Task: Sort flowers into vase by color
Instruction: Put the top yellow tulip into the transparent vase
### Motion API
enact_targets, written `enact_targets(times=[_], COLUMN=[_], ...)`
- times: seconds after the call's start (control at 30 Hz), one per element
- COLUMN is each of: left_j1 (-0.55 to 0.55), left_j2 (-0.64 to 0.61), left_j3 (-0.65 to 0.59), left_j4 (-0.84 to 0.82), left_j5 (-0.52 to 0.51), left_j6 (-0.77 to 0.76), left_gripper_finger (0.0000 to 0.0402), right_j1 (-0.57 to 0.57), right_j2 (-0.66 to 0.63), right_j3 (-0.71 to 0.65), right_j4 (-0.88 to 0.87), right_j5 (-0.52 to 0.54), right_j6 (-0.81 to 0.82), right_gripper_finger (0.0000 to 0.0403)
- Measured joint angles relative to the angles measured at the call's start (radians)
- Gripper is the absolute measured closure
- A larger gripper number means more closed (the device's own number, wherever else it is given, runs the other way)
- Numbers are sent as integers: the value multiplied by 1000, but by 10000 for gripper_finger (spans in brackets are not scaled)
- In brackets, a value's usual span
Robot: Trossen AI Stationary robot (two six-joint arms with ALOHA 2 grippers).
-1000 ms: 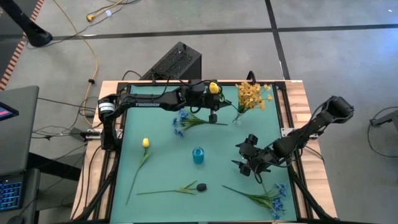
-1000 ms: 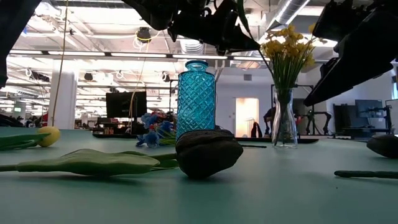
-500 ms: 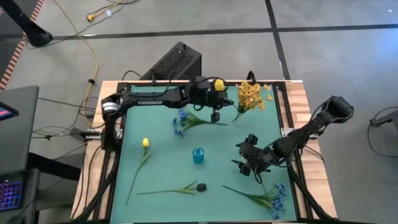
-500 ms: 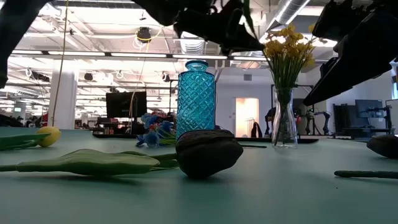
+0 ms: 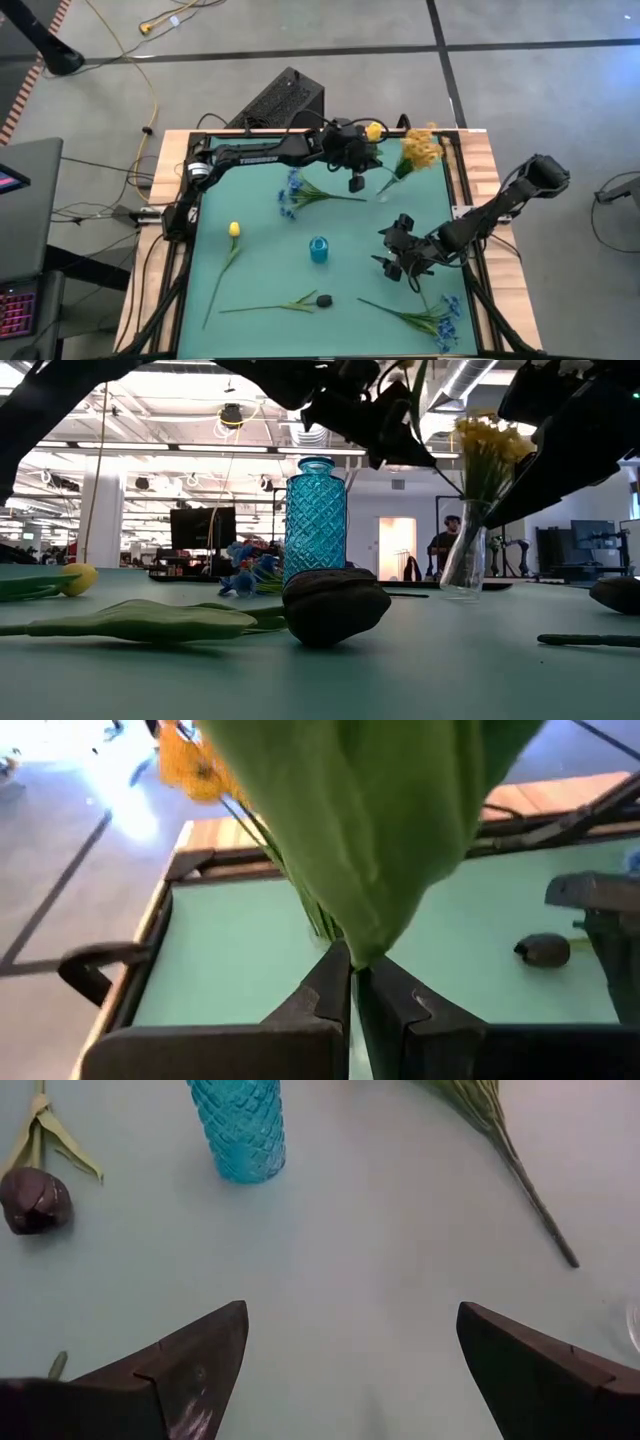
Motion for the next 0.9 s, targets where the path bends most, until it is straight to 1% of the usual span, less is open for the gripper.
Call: enact_targets(times=[0.17,0.27,0.47,0.67,0.9], left_j1=[-1,0,-1,-1,-2], left_j2=[-9,-19,-79,-86,-76], left_j3=[-2,5,6,5,5], left_j4=[-25,-70,-146,-173,-165], left_j5=[0,0,-7,-7,-7], left_j6=[10,20,49,55,56], left_gripper_finger=[401,401,401,401,401], right_j1=[0,0,0,0,0], right_j2=[0,0,0,0,0], right_j3=[0,0,0,0,0], right_j4=[1,0,-1,3,15], right_j5=[-3,-3,-3,-3,-3], right_j6=[-6,-7,-7,-7,-7], right_gripper_finger=[19,19,19,19,19])
